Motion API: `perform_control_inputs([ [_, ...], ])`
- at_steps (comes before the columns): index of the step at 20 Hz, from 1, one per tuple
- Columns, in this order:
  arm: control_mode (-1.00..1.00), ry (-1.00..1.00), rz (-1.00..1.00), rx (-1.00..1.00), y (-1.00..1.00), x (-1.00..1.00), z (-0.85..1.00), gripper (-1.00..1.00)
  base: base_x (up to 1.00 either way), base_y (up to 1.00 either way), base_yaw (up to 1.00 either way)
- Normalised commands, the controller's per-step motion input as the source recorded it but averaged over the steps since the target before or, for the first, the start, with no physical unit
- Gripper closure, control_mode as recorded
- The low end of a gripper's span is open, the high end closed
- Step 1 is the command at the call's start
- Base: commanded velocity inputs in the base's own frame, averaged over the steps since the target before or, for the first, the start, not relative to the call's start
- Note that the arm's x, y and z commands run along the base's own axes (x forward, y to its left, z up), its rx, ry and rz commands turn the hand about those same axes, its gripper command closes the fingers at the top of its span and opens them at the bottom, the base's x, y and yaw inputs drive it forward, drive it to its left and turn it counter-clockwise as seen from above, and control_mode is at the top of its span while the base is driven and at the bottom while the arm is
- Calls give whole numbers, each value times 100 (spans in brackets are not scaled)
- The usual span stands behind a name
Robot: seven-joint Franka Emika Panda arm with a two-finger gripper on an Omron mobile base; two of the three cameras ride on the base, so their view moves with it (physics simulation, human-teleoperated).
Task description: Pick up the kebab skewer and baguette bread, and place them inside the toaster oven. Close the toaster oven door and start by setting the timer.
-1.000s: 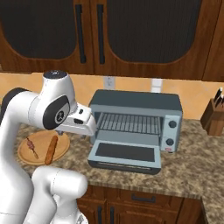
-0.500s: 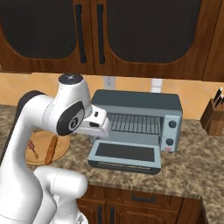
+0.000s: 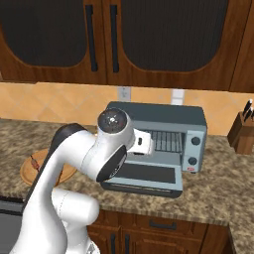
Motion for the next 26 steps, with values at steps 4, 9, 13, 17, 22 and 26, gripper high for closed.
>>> perform_control_inputs([
  [4,-100,-25,-1,-1,-13,18,-13,-100,0,0,0],
  [9,-100,0,0,0,2,36,-9,-100,0,0,0],
  [13,-100,-6,0,0,0,31,-3,-100,0,0,0],
  [17,-100,-8,0,0,0,47,-19,-100,0,0,0],
  [22,-100,-9,0,1,0,56,-55,-100,0,0,0],
  [26,-100,-14,0,2,-5,28,-12,-100,0,0,0],
])
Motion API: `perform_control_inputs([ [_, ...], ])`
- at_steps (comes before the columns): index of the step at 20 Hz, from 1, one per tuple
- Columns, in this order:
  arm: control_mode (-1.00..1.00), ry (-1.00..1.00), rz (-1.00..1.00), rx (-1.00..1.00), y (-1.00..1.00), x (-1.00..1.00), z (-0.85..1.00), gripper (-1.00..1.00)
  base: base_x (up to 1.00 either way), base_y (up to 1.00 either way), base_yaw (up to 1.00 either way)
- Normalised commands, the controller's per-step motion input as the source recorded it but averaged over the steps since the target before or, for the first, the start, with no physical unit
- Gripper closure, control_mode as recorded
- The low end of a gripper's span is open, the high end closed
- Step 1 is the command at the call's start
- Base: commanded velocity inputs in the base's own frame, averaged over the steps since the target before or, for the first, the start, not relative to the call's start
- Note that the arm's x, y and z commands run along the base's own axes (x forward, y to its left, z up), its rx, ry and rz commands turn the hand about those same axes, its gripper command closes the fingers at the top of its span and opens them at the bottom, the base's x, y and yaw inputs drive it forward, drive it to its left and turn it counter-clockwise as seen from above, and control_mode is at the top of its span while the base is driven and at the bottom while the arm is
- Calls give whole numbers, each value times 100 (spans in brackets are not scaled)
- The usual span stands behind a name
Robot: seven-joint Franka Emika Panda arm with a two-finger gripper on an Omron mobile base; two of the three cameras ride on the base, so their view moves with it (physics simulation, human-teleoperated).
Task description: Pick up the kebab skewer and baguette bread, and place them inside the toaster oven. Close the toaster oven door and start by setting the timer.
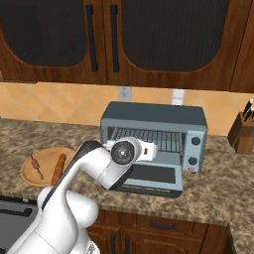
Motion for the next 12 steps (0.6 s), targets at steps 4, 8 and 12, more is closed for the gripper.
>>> perform_control_inputs([
  [4,-100,-2,0,2,-5,42,-2,-100,0,0,0],
  [8,-100,0,0,0,-10,60,-13,-100,0,0,0],
  [12,-100,0,0,0,-36,26,-26,-100,0,0,0],
])
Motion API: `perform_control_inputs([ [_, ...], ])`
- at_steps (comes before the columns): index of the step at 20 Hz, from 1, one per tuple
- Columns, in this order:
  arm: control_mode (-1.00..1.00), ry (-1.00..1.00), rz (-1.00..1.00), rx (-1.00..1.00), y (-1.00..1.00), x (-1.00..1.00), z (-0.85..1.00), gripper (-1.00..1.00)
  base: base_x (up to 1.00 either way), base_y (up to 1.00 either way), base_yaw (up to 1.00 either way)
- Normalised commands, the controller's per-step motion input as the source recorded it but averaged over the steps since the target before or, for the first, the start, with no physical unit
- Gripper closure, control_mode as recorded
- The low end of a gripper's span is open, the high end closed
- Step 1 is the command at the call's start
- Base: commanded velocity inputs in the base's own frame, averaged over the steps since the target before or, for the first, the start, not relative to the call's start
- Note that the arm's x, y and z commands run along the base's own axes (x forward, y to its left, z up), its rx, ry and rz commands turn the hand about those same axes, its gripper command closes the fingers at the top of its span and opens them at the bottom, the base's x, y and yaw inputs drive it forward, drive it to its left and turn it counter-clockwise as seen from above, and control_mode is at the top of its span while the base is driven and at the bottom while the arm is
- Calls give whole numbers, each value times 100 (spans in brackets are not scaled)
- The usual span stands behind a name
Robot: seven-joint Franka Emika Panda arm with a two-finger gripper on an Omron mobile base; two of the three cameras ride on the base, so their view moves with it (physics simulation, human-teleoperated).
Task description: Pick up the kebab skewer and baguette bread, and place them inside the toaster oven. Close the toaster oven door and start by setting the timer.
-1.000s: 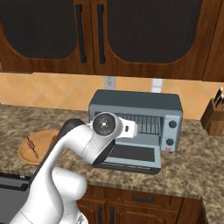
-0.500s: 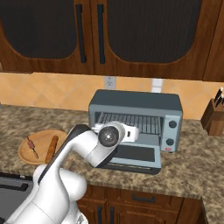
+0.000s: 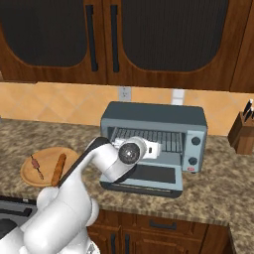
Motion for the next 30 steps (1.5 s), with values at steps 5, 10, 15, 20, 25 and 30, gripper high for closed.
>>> perform_control_inputs([
  [5,-100,0,0,0,-13,11,-34,-100,0,0,0],
  [10,-100,-4,0,0,0,16,-2,-100,0,0,0],
  [15,-100,-1,0,0,0,34,1,-100,0,0,0],
  [20,-100,0,0,0,0,48,0,-100,0,0,0],
  [25,-100,4,0,0,0,15,-23,-100,0,0,0],
  [30,-100,5,0,0,0,0,-28,-100,0,0,0],
])
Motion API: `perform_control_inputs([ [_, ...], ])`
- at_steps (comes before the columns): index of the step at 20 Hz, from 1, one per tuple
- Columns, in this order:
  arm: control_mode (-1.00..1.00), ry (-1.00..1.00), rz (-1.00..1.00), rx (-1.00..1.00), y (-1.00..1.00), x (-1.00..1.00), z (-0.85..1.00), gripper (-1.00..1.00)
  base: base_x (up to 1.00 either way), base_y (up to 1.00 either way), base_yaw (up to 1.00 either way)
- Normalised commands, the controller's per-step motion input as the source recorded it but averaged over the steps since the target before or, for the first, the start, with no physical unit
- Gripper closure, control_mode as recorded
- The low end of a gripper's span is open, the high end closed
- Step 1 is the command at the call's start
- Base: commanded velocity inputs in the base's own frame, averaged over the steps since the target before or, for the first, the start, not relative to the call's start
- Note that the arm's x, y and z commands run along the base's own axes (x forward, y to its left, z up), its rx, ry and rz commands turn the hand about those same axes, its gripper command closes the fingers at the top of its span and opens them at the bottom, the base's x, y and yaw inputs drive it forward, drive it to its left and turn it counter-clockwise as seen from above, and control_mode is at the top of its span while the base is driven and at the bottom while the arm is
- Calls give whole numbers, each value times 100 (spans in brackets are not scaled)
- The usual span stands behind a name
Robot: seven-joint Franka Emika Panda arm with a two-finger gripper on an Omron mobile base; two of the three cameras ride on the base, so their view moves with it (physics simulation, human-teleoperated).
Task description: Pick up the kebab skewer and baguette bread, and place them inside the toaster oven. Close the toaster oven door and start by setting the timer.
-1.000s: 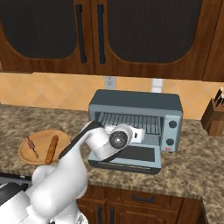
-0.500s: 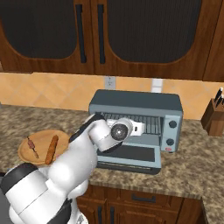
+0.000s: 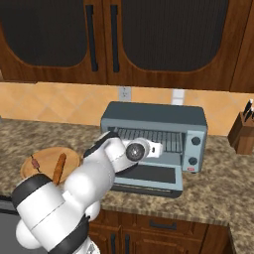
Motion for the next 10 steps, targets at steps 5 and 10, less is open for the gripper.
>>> perform_control_inputs([
  [5,-100,9,0,0,0,0,-19,-100,0,0,0],
  [10,-100,12,0,0,0,0,-22,-100,0,0,0],
])
